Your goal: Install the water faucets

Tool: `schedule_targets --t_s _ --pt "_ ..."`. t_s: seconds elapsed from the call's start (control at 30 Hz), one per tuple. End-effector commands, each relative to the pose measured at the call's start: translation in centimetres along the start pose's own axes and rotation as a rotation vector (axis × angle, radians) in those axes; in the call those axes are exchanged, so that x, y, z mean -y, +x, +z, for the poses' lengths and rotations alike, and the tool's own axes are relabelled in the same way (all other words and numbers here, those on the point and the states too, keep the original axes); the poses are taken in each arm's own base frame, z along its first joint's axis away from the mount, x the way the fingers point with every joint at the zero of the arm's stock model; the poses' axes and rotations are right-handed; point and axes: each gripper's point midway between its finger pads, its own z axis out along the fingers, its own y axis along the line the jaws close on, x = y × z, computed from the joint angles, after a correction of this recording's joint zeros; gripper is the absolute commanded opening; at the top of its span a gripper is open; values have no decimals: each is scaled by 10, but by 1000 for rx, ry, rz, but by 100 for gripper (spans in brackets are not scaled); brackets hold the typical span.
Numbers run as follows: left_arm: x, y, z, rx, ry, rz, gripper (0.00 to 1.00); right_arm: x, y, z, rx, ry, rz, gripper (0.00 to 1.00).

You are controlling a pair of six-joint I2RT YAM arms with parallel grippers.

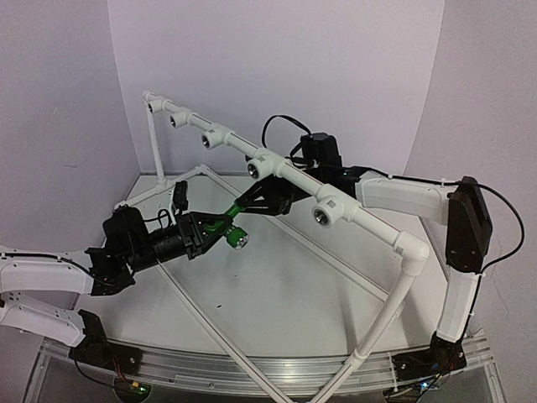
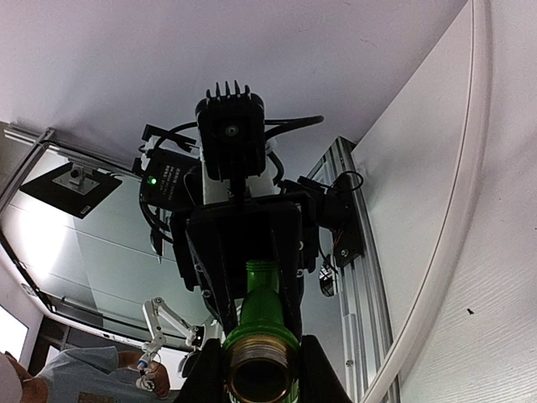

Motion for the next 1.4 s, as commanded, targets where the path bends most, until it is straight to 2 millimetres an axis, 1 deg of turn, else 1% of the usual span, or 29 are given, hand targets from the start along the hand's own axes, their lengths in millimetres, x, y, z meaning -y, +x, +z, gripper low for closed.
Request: schedule_targets --t_s 0.0,0.03,0.1,0.13,0.17,0.23,0.3,0.37,0.4,0.47,0.5,0.6,0.73,0.87,0.97,1.1,1.23,1.33,1.37 --pt "32 -23 0 72 66 56 5 -6 -1 1 4 -21 -4 14" --pt "31 -25 -2 82 51 49 3 -5 -1 -1 7 -19 -9 19" --pt "31 -28 -8 94 29 34 1 -4 -3 -7 21 -10 -10 37" --pt "33 -30 -12 101 24 33 0 -2 -5 -10 31 -4 -8 41" --pt "34 -31 -15 102 14 28 0 -1 -7 -14 42 3 -8 47" --pt "36 -32 -21 103 -5 18 0 3 -13 -23 68 18 -11 63" --pt "37 -34 -26 101 -31 1 0 6 -21 -34 102 38 -14 71" --pt "37 -34 -30 94 -57 -19 0 9 -30 -49 143 62 -14 85" --pt "37 -33 -31 88 -65 -29 0 12 -35 -58 166 75 -18 90" --pt "41 -33 -33 75 -69 -53 0 14 -45 -79 214 100 -24 97" --pt "46 -31 -33 65 -58 -59 0 17 -50 -94 247 117 -20 98" --pt "59 -25 -33 40 -42 -64 0 11 -58 -124 303 138 -27 98" --pt "75 -19 -32 7 -21 -80 0 -9 -60 -144 342 146 -49 98" --pt "99 -18 -33 -13 3 -68 0 -30 -55 -151 353 160 -78 98" --pt "113 -19 -32 -27 25 -66 0 -34 -49 -153 340 212 -81 98" --pt "128 -20 -28 -58 40 -78 0 -47 -50 -157 331 257 -120 98" --pt "136 -22 -24 -73 34 -108 0 -56 -48 -161 311 318 -159 98" --pt "147 -27 -23 -72 42 -102 0 -60 -45 -163 284 353 -168 98" --pt "145 -25 -21 -82 29 -103 0 -61 -42 -162 275 358 -164 98"
